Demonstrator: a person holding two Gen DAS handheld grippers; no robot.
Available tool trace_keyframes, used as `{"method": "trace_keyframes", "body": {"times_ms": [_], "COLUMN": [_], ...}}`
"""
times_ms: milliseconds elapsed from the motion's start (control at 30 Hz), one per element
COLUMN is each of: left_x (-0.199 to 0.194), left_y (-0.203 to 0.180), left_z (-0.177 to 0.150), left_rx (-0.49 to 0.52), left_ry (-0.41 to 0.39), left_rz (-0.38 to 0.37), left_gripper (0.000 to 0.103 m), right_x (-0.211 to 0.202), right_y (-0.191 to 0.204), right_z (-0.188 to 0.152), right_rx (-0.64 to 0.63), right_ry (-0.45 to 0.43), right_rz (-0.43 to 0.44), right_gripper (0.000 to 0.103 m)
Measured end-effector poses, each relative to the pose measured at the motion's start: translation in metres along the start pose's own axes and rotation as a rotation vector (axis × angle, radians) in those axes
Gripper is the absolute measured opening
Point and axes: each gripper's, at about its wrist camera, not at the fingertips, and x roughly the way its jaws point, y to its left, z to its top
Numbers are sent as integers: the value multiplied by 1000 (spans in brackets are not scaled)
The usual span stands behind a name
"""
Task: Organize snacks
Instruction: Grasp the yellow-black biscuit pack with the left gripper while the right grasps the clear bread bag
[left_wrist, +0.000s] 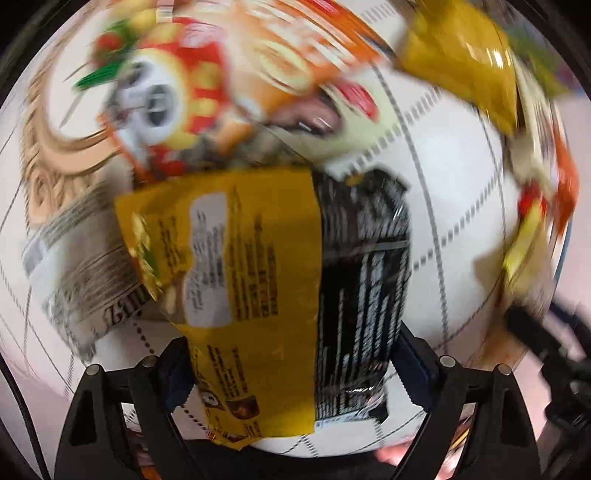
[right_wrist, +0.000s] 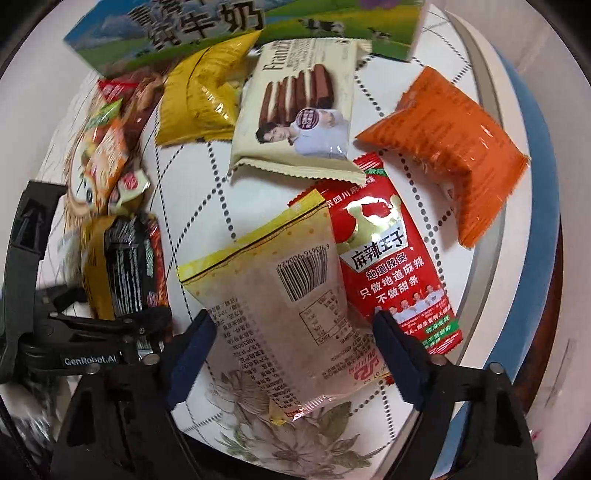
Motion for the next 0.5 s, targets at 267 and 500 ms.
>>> {"method": "trace_keyframes", "body": {"times_ms": [267,500], "left_x": [-22,-14], "left_y": [-80,-69], "left_z": [-33,-46], "left_rx": [346,355], "left_ry": [-90,-37], "left_rz": [128,13], "left_gripper": [85,85], "right_x": [-9,-13], "right_y": [-19,20], "right_z": [-9,-16], "right_rx": [357,154], "right_ry": [53,51], "right_rz": [161,-20], "right_gripper": [84,89]}}
